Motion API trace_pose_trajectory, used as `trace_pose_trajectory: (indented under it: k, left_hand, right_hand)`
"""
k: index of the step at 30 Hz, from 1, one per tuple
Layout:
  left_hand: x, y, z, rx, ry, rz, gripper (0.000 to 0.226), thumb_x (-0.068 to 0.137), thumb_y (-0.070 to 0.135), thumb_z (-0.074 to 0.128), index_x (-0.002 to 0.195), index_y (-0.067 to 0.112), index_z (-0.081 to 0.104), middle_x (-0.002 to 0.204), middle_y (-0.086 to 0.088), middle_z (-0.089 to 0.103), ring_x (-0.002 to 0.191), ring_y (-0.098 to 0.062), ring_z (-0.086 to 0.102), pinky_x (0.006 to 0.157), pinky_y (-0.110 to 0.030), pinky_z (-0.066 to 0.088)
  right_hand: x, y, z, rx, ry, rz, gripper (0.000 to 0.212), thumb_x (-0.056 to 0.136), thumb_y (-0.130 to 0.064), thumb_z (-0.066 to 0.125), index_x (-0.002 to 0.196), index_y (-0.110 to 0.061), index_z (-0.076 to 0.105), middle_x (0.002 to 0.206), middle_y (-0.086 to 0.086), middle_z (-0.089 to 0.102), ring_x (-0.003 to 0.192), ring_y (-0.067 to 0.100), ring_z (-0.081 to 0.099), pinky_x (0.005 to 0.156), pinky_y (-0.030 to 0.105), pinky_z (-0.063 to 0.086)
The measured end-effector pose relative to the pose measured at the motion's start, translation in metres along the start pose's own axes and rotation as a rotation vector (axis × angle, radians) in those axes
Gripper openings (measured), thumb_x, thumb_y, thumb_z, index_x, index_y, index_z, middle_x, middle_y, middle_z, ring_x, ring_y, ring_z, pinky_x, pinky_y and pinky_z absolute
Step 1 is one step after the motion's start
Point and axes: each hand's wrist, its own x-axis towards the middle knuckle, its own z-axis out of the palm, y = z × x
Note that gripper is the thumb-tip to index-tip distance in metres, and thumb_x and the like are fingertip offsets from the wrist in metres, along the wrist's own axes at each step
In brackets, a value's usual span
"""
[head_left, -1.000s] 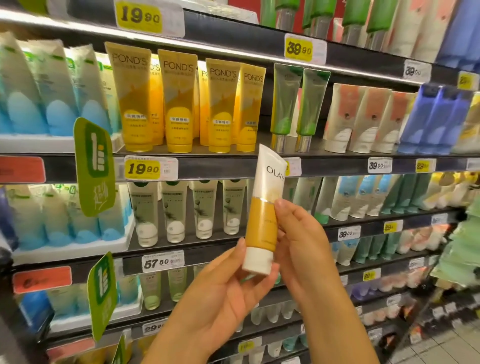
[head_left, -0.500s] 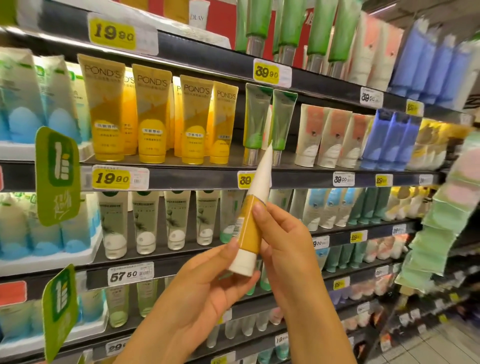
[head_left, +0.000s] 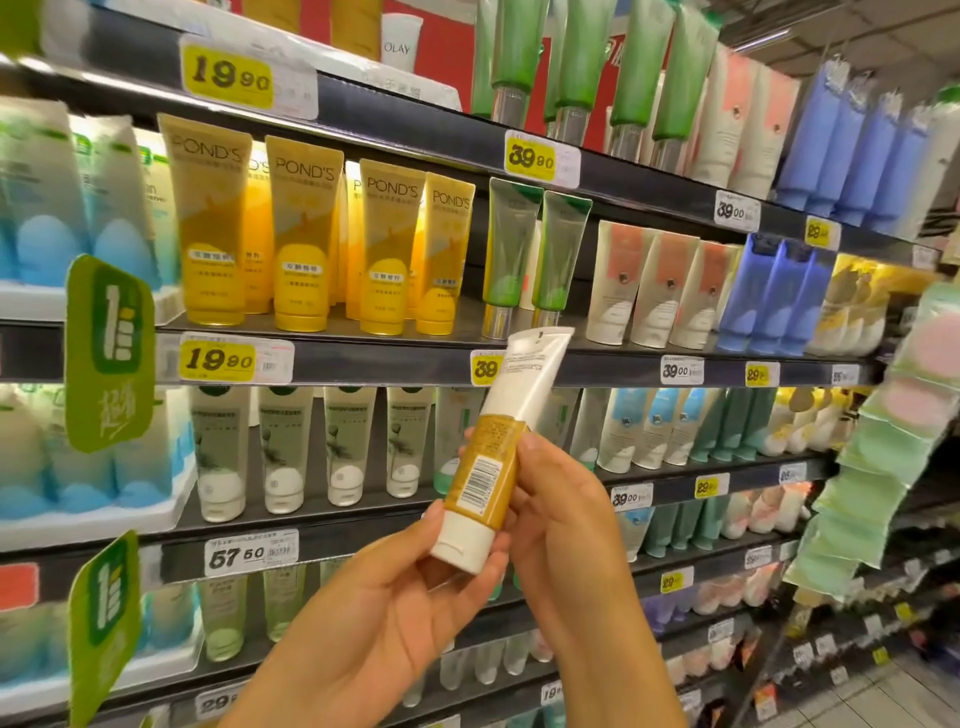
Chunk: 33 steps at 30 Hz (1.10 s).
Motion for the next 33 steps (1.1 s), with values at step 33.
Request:
trace_pose_trajectory:
  k: [33]
  left_hand:
    - [-0.018,0.006,-0.023,0.099,0.194,0.113,0.039,0.058,0.004,0.069,0.092,-0.015,0.068,0.097,-0.031,0.067,0.074,-0.033,0.070,0.060,-0.037,0.059]
  right_hand:
    - [0.004,0.034,0.012,-0.003,-0.033,0.053,0.027,0.070,-0.029,0.064,0.087,-0.008,0.065,0.064,-0.003,0.062,0.060,0.006,0.059,0.057,0.021,0.050]
